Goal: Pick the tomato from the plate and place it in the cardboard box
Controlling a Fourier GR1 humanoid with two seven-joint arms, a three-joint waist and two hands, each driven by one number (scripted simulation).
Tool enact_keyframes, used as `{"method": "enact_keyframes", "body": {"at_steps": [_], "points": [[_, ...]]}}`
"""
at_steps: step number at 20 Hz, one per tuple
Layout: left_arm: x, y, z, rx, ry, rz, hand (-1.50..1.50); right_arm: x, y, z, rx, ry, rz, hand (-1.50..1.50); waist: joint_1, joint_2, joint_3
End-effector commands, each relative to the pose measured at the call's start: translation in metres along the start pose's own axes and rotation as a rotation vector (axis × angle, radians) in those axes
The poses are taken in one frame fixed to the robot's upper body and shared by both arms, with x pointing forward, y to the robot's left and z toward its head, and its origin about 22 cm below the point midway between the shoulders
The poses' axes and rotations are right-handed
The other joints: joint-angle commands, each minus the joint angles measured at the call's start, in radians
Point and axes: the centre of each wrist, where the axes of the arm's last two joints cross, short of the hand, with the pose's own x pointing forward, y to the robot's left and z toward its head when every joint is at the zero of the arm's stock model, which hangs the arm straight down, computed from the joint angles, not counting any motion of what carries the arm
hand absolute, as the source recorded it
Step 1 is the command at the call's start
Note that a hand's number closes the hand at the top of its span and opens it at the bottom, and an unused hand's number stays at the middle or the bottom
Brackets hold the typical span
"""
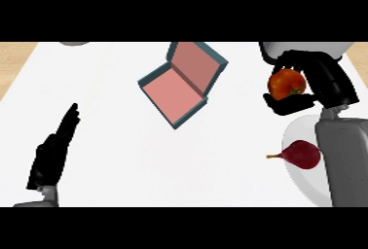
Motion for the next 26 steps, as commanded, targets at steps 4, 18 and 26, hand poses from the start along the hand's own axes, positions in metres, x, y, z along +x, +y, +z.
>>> {"method": "enact_keyframes", "body": {"at_steps": [4,18,26], "points": [[-0.02,-0.005,0.013,-0.003,0.002,0.005,0.0,0.058,-0.026,-0.013,-0.027,-0.175,-0.152,1.5,0.003,0.001,0.0],[0.001,0.014,-0.011,-0.008,-0.018,-0.006,0.0,0.16,0.011,-0.103,0.065,-0.083,-0.126,1.5,0.016,0.007,-0.001],[0.003,-0.02,-0.003,-0.018,-0.025,-0.003,0.0,0.159,0.069,-0.125,0.169,-0.019,-0.065,1.5,0.029,0.01,0.0]]}}
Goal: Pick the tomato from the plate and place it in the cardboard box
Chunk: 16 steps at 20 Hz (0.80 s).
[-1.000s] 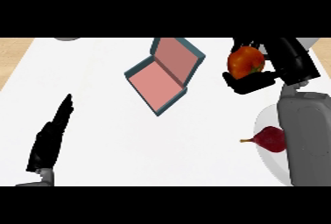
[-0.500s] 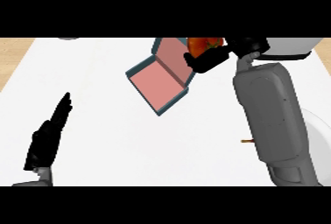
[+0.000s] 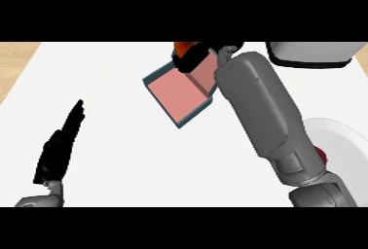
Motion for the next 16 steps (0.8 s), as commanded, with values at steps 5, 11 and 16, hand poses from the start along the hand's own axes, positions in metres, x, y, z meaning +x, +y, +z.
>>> {"method": "enact_keyframes", "body": {"at_steps": [5,11,16], "points": [[0.001,-0.006,-0.006,-0.026,-0.024,-0.01,0.0,-0.022,0.042,-0.017,0.029,0.149,-0.002,1.5,0.033,0.011,0.0],[0.027,-0.005,-0.01,-0.064,-0.032,0.002,0.0,-0.046,0.062,-0.015,0.035,0.174,-0.06,-1.5,0.052,0.014,0.001],[0.01,0.004,-0.009,-0.024,-0.029,-0.021,0.0,-0.043,0.051,-0.018,-0.086,0.13,-0.256,-1.5,0.044,0.014,0.001]]}}
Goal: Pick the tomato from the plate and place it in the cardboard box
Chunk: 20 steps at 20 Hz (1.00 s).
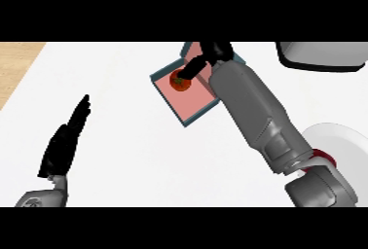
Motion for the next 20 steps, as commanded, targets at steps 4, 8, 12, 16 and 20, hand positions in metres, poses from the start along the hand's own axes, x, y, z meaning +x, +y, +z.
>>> {"method": "enact_keyframes", "body": {"at_steps": [4,8,12,16,20], "points": [[0.003,0.012,-0.007,0.016,0.022,0.004,0.0,-0.003,-0.015,-0.003,-0.236,-0.021,-0.293,-1.5,-0.023,0.001,0.001],[-0.004,0.007,-0.003,0.03,0.021,0.003,0.0,-0.016,-0.024,-0.003,-0.293,-0.036,-0.468,-1.5,-0.039,-0.005,0.001],[0.004,0.014,0.001,0.031,0.023,0.017,0.0,-0.041,-0.069,-0.007,-0.399,-0.01,-0.582,-1.5,-0.035,-0.007,0.001],[-0.006,0.003,0.005,0.04,0.012,-0.008,0.0,-0.094,-0.102,0.002,-0.498,0.03,-0.598,-1.5,-0.044,-0.007,0.001],[-0.021,0.0,0.014,0.038,0.036,0.02,0.0,-0.129,-0.152,0.014,-0.532,0.077,-0.62,-1.5,-0.056,-0.014,0.001]]}}
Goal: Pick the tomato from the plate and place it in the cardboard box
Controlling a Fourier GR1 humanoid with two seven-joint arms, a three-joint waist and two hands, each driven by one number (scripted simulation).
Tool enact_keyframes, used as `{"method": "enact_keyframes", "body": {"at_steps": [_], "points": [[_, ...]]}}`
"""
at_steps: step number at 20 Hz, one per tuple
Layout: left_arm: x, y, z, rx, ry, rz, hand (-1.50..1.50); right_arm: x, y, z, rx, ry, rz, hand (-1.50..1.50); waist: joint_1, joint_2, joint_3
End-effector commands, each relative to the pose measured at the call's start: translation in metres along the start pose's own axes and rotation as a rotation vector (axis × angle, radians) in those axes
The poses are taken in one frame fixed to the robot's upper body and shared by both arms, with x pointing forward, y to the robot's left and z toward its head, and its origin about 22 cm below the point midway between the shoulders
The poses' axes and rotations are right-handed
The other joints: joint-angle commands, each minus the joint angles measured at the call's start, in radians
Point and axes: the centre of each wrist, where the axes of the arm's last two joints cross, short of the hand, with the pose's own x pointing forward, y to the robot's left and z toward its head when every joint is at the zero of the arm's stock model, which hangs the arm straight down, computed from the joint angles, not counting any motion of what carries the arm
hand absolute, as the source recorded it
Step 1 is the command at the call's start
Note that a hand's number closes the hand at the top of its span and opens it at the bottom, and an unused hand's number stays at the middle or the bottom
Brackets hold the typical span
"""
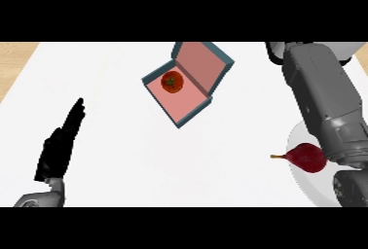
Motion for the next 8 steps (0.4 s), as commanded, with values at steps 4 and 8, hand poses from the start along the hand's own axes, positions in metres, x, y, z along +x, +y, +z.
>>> {"method": "enact_keyframes", "body": {"at_steps": [4,8], "points": [[0.006,0.012,0.004,0.015,-0.012,-0.005,0.0,-0.03,-0.108,-0.01,-0.058,-0.02,-0.057,-1.5,-0.003,-0.003,0.001],[-0.011,-0.006,0.005,0.019,-0.006,0.003,0.0,-0.04,-0.162,-0.006,0.005,-0.025,-0.032,-1.5,-0.007,-0.001,0.0]]}}
